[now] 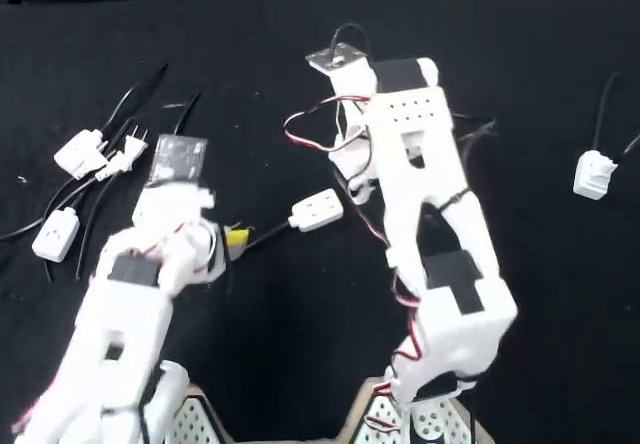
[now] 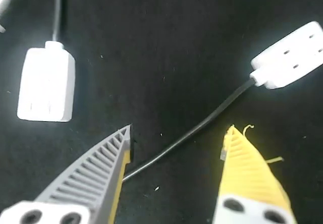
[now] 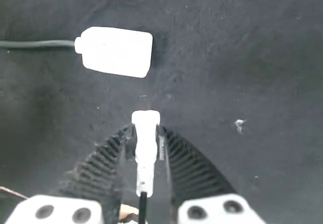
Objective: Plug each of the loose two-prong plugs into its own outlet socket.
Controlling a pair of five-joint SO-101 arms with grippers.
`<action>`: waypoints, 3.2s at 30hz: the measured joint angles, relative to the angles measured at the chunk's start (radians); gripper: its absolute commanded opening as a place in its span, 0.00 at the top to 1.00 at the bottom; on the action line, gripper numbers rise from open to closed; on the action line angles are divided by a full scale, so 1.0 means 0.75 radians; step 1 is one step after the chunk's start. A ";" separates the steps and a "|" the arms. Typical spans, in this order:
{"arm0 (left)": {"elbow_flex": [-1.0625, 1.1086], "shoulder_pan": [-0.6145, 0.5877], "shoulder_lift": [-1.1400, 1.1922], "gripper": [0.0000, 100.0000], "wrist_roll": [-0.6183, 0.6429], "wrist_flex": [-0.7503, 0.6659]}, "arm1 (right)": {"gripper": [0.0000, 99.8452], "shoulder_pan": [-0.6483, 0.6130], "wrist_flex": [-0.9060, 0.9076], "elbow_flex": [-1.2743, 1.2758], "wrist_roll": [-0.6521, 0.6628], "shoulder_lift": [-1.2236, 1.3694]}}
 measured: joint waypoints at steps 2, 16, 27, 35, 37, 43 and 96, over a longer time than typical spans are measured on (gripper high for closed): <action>-0.096 0.000 0.178 0.71 0.004 0.002 | 0.99 0.037 0.000 0.002 0.023 -0.059; -0.581 0.229 0.941 0.71 0.217 -0.014 | 0.99 0.495 0.000 0.237 0.295 -0.245; -0.736 0.229 1.123 0.71 0.370 -0.027 | 0.99 0.575 -0.041 0.456 0.385 -0.456; -0.743 0.170 1.164 0.71 0.370 -0.027 | 0.99 0.577 -0.127 0.573 0.385 -0.487; -0.757 0.168 1.205 0.71 0.378 -0.045 | 0.99 0.577 -0.129 0.573 0.385 -0.487; -0.788 0.184 1.287 0.71 0.389 -0.080 | 0.99 0.577 -0.129 0.573 0.385 -0.487; -0.057 -0.387 0.503 0.83 -0.164 0.084 | 0.99 0.002 -0.133 0.440 0.442 -0.143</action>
